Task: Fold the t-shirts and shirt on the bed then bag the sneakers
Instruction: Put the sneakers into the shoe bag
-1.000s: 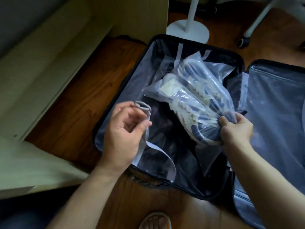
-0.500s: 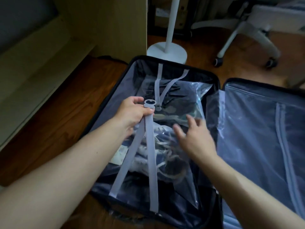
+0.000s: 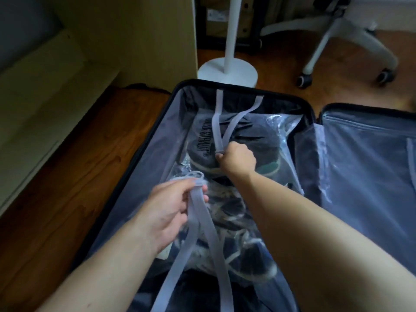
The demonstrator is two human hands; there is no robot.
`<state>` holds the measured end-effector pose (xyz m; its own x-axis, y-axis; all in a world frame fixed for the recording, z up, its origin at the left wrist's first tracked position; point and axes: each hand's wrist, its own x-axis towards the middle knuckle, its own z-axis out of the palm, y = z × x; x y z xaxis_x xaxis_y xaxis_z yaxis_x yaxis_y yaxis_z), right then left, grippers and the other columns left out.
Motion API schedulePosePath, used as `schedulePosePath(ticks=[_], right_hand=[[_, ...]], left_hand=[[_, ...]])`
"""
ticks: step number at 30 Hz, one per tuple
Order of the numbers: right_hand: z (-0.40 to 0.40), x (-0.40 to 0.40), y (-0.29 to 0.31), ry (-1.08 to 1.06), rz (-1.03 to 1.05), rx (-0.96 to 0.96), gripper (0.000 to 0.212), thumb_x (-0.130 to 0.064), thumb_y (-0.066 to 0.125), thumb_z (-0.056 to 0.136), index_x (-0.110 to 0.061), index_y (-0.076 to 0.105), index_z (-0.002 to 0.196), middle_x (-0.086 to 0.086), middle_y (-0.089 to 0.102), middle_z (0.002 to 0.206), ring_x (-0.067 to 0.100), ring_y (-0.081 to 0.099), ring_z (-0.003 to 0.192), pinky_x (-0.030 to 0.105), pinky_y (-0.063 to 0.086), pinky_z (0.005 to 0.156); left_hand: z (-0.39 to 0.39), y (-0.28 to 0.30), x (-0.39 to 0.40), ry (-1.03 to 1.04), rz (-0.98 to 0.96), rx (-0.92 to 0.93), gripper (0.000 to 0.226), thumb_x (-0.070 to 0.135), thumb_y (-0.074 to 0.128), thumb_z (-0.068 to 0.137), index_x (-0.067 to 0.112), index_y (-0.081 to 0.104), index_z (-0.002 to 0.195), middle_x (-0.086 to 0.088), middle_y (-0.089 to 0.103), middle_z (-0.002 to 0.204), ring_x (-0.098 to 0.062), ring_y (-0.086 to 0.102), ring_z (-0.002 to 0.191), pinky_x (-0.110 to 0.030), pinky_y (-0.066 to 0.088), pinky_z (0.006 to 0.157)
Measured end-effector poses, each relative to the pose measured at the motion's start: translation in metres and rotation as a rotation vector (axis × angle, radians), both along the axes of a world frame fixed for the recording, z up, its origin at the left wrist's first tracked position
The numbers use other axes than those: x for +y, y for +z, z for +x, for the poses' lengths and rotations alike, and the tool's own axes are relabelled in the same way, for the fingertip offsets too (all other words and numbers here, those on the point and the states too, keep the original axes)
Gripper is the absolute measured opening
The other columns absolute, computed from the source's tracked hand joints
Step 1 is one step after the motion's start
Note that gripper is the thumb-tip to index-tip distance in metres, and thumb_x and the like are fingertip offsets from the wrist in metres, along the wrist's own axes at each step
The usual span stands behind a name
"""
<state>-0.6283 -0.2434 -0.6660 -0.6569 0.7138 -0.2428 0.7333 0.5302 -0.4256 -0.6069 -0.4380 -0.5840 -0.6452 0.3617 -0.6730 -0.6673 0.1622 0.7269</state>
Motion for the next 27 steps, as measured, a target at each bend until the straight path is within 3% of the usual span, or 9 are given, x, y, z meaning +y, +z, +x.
schedulePosePath(ticks=[2, 4, 7, 9, 11, 15, 19, 25, 27], right_hand=[[-0.004, 0.007, -0.003, -0.004, -0.105, 0.033, 0.030, -0.040, 0.070, 0.092, -0.014, 0.066, 0.107, 0.008, 0.067, 0.103, 0.032, 0.064, 0.094, 0.034, 0.045, 0.072], [-0.004, 0.011, -0.001, -0.039, -0.328, 0.134, 0.022, -0.035, 0.078, 0.085, -0.017, 0.069, 0.092, 0.002, 0.069, 0.090, 0.024, 0.063, 0.082, 0.033, 0.050, 0.072], [0.010, 0.007, 0.026, -0.301, -1.072, 0.434, 0.013, -0.016, 0.071, 0.090, -0.008, 0.071, 0.100, 0.007, 0.071, 0.094, 0.015, 0.060, 0.068, 0.027, 0.054, 0.065], [0.029, 0.007, 0.051, -0.343, -1.390, 0.518, 0.016, -0.006, 0.059, 0.093, -0.005, 0.067, 0.106, 0.007, 0.069, 0.091, 0.012, 0.056, 0.066, 0.021, 0.048, 0.063], [0.048, 0.012, 0.071, -0.295, -1.443, 0.490, 0.018, -0.003, 0.057, 0.091, -0.004, 0.068, 0.104, 0.006, 0.070, 0.089, 0.013, 0.059, 0.067, 0.022, 0.048, 0.066], [0.063, 0.011, 0.088, -0.261, -1.410, 0.401, 0.016, 0.000, 0.055, 0.090, 0.000, 0.070, 0.096, 0.010, 0.071, 0.083, 0.014, 0.060, 0.063, 0.024, 0.048, 0.067], [0.061, 0.016, 0.092, -0.396, -1.241, 0.553, 0.011, 0.004, 0.057, 0.090, 0.005, 0.068, 0.092, 0.015, 0.064, 0.083, 0.015, 0.055, 0.059, 0.024, 0.048, 0.061], [0.059, 0.007, 0.089, -0.275, -1.303, 0.455, 0.017, 0.004, 0.055, 0.088, -0.001, 0.069, 0.080, 0.013, 0.065, 0.081, 0.015, 0.056, 0.061, 0.024, 0.050, 0.064], [0.059, 0.008, 0.091, -0.253, -1.322, 0.450, 0.017, 0.004, 0.056, 0.086, 0.000, 0.071, 0.080, 0.014, 0.064, 0.085, 0.016, 0.057, 0.062, 0.024, 0.051, 0.064]], left_hand=[[-0.001, -0.002, 0.001, -0.009, -0.006, 0.031, 0.014, 0.006, 0.055, 0.102, 0.001, 0.067, 0.099, -0.015, 0.077, 0.098, -0.022, 0.072, 0.080, -0.039, 0.060, 0.070], [0.000, -0.002, 0.006, -0.038, -0.013, 0.071, 0.014, 0.007, 0.055, 0.103, 0.002, 0.068, 0.101, -0.017, 0.077, 0.101, -0.025, 0.072, 0.085, -0.044, 0.061, 0.082], [-0.003, -0.004, 0.019, -0.088, -0.028, 0.180, 0.013, 0.011, 0.063, 0.099, 0.005, 0.074, 0.095, -0.018, 0.076, 0.099, -0.031, 0.072, 0.096, -0.050, 0.054, 0.099], [-0.008, -0.004, 0.026, -0.078, -0.033, 0.231, 0.016, 0.012, 0.068, 0.095, 0.009, 0.077, 0.082, -0.009, 0.074, 0.086, -0.026, 0.069, 0.088, -0.049, 0.054, 0.098], [-0.012, -0.006, 0.033, -0.071, -0.007, 0.231, 0.016, 0.010, 0.070, 0.093, 0.010, 0.078, 0.079, -0.009, 0.071, 0.082, -0.025, 0.066, 0.084, -0.050, 0.055, 0.098], [-0.005, -0.005, 0.044, -0.086, 0.034, 0.274, 0.012, 0.008, 0.072, 0.092, 0.009, 0.078, 0.102, -0.008, 0.078, 0.099, -0.028, 0.072, 0.103, -0.051, 0.052, 0.104], [0.003, -0.006, 0.045, -0.030, 0.077, 0.241, 0.010, 0.005, 0.071, 0.092, 0.011, 0.078, 0.094, -0.007, 0.077, 0.090, -0.025, 0.070, 0.093, -0.053, 0.051, 0.105], [-0.002, 0.002, 0.047, -0.026, 0.061, 0.282, 0.014, 0.002, 0.073, 0.090, 0.011, 0.074, 0.100, -0.012, 0.078, 0.092, -0.030, 0.073, 0.098, -0.051, 0.056, 0.098], [-0.005, 0.005, 0.049, -0.039, 0.043, 0.319, 0.020, 0.002, 0.074, 0.088, 0.012, 0.069, 0.104, -0.012, 0.075, 0.085, -0.030, 0.074, 0.092, -0.050, 0.058, 0.094]])
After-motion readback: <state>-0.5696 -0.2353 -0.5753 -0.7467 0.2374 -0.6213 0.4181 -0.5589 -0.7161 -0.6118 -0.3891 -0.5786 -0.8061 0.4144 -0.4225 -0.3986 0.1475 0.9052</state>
